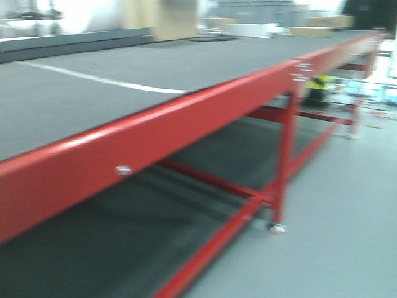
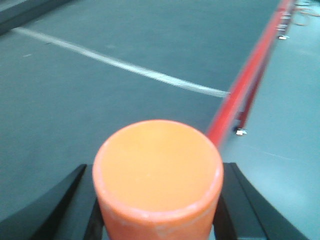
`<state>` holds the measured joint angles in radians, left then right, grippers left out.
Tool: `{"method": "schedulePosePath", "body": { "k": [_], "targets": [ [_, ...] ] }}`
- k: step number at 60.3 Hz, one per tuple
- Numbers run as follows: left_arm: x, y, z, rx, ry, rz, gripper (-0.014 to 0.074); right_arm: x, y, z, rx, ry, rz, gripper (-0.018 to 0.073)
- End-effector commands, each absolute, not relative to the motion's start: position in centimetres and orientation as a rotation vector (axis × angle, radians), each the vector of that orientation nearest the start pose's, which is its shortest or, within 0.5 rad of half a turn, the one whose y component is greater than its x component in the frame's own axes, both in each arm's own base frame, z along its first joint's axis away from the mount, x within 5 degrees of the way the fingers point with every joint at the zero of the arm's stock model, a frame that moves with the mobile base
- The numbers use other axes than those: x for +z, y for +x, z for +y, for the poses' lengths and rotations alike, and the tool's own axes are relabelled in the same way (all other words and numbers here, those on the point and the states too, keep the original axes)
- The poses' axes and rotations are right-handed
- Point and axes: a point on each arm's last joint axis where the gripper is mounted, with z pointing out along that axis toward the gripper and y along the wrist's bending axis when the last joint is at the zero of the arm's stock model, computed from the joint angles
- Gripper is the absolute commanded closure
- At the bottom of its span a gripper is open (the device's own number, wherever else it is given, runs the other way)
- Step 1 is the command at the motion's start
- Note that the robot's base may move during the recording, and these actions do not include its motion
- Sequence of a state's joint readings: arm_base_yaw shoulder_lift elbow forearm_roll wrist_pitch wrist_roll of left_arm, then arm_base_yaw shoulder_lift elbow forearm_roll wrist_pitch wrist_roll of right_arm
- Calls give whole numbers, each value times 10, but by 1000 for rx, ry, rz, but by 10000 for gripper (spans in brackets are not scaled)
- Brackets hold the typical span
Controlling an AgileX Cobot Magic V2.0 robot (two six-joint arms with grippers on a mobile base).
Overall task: Place cylindrical capacitor in blue bin on shelf
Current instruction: 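Drive the base away from the table toward the blue bin shelf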
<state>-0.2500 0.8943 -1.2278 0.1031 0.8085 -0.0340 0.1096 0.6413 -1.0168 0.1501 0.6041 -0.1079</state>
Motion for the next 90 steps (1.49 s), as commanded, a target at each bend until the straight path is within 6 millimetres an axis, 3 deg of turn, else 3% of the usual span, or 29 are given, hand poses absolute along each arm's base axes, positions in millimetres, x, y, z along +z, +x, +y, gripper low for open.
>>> {"method": "schedulePosePath", "body": {
  "k": [1,90],
  "targets": [
    [460,153,-33,-79,234,1911,707,448,98,18,156,-144,1661,721],
    [460,153,-34,-79,234,1909,707,448,98,18,156,-144,1661,721]
  ]
}}
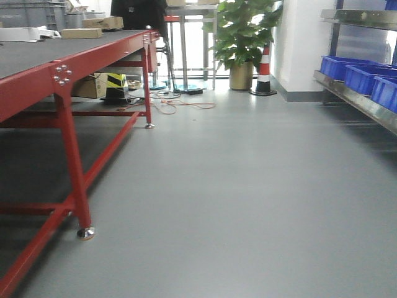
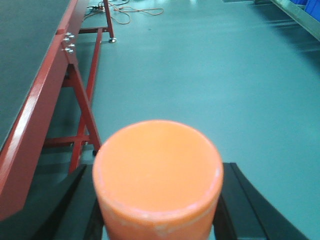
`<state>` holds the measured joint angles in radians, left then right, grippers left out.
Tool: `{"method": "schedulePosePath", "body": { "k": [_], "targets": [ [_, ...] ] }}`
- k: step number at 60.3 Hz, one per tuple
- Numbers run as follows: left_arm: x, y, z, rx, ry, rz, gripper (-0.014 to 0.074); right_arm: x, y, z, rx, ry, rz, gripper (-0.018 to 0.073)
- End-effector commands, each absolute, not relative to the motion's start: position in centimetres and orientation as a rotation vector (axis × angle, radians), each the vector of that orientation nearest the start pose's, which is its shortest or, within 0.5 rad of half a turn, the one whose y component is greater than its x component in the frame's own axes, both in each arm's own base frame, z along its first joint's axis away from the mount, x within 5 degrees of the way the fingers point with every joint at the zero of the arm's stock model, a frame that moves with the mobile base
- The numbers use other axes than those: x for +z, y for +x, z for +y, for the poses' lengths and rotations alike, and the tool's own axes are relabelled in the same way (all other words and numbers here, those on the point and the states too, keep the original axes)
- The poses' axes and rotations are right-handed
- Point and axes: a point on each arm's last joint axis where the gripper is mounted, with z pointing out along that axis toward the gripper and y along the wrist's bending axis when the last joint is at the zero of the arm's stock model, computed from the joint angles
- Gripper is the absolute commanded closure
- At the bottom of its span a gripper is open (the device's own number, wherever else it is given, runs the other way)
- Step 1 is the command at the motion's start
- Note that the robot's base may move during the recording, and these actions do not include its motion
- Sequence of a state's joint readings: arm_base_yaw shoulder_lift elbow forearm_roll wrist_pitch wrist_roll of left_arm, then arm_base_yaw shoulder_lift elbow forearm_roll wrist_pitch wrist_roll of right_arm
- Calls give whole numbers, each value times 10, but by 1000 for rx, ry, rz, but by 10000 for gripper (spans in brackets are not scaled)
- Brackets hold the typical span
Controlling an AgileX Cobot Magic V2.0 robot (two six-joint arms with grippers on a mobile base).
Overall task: Place cylindrical capacitor in blue bin on shelf
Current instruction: 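Drive the base away from the table toward the blue bin shelf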
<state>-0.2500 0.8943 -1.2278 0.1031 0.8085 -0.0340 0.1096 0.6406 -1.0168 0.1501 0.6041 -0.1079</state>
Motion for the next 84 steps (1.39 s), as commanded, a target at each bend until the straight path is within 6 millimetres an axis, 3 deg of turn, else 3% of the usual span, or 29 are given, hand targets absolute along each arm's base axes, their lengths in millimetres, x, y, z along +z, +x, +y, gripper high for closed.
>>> {"method": "schedulePosePath", "body": {
  "k": [1,84],
  "targets": [
    [460,153,-34,-79,234,1909,707,448,98,18,156,-144,1661,721],
    [465,154,-34,-86,232,1860,707,448,98,18,156,-144,1661,721]
  ]
}}
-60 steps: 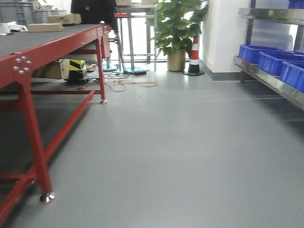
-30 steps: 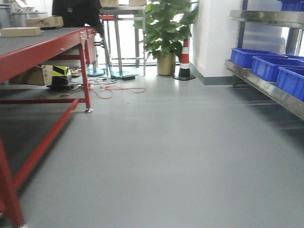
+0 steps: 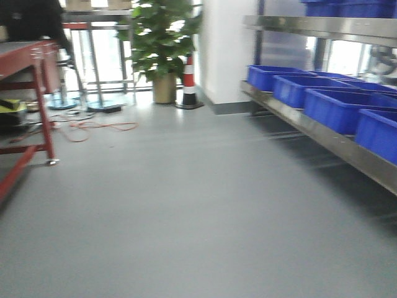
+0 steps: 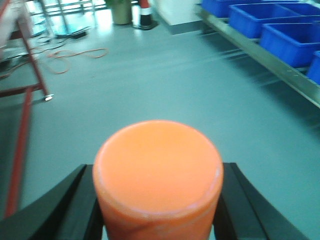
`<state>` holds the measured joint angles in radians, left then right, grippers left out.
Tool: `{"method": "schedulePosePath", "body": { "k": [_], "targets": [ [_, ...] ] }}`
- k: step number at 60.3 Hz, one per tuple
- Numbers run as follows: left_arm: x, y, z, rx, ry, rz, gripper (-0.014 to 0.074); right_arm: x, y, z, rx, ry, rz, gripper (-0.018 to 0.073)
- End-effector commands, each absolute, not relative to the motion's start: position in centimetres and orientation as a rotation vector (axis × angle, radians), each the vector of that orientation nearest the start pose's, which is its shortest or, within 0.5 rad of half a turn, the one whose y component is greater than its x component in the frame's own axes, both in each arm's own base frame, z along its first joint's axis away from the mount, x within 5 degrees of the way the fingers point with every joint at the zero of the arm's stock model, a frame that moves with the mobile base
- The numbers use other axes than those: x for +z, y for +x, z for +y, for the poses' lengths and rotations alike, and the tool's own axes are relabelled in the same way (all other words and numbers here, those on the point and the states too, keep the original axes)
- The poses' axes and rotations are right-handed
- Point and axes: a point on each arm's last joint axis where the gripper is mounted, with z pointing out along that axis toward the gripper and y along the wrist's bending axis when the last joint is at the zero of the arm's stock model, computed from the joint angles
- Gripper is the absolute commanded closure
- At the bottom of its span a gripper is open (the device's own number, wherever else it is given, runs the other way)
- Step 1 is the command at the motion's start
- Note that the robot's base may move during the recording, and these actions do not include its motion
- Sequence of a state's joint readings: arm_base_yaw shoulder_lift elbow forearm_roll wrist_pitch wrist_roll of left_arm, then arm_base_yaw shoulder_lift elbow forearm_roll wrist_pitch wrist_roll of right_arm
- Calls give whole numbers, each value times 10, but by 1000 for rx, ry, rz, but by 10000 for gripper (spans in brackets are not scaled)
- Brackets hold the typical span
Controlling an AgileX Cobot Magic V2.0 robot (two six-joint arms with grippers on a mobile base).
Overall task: Place cylindrical capacitor in blue bin on shelf
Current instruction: 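Drive the base away from the table toward the blue bin shelf, then approach the shelf and position both grippers above the blue bins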
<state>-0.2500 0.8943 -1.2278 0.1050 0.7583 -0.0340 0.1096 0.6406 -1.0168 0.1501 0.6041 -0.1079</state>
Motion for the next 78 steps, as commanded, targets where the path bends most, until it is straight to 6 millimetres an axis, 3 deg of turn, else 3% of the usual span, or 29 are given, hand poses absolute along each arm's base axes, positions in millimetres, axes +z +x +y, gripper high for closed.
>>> {"method": "schedulePosePath", "body": {
  "k": [1,78],
  "targets": [
    [465,154,-34,-86,232,1860,707,448,98,18,156,-144,1661,721],
    [465,154,-34,-86,232,1860,707,448,98,18,156,-144,1661,721]
  ]
}}
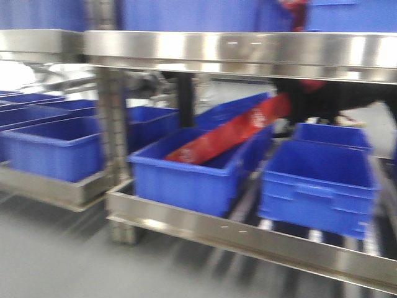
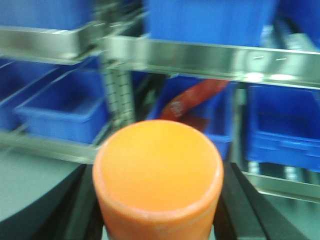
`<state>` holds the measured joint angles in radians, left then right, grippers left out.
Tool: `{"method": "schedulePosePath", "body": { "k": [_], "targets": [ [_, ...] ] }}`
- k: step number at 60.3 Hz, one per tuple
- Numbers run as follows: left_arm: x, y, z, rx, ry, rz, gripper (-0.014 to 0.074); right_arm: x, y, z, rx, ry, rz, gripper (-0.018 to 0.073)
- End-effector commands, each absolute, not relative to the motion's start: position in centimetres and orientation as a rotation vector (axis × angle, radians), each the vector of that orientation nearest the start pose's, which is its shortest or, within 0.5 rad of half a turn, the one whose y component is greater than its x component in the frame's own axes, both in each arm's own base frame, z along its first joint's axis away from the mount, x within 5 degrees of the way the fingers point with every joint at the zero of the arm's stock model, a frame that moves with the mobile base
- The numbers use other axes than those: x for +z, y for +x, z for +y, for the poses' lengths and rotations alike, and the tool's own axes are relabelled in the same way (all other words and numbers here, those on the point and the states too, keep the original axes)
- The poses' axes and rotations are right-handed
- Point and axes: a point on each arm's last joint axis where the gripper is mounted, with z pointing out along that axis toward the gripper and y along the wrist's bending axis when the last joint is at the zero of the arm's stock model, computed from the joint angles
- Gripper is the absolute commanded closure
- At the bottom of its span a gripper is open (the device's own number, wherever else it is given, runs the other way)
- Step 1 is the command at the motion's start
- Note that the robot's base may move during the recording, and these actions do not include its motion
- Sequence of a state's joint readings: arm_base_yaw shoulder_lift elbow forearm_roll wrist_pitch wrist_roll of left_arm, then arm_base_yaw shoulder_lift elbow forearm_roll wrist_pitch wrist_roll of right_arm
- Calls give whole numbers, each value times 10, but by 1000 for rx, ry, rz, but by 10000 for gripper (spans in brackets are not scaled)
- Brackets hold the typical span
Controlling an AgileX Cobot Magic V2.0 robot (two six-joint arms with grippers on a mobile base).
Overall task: Place cylindrical capacitor in blue bin on shelf
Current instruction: 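Approach the shelf and position both grippers above the blue bins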
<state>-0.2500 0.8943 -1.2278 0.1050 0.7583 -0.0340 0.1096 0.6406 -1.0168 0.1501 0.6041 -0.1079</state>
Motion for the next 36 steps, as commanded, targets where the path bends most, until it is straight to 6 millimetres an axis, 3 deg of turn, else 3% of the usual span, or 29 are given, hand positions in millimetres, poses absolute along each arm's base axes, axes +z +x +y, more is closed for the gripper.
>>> {"method": "schedulePosePath", "body": {
  "k": [1,36],
  "targets": [
    [465,154,-34,-86,232,1860,707,448,98,18,156,-144,1661,721],
    [465,154,-34,-86,232,1860,707,448,98,18,156,-144,1661,721]
  ]
}}
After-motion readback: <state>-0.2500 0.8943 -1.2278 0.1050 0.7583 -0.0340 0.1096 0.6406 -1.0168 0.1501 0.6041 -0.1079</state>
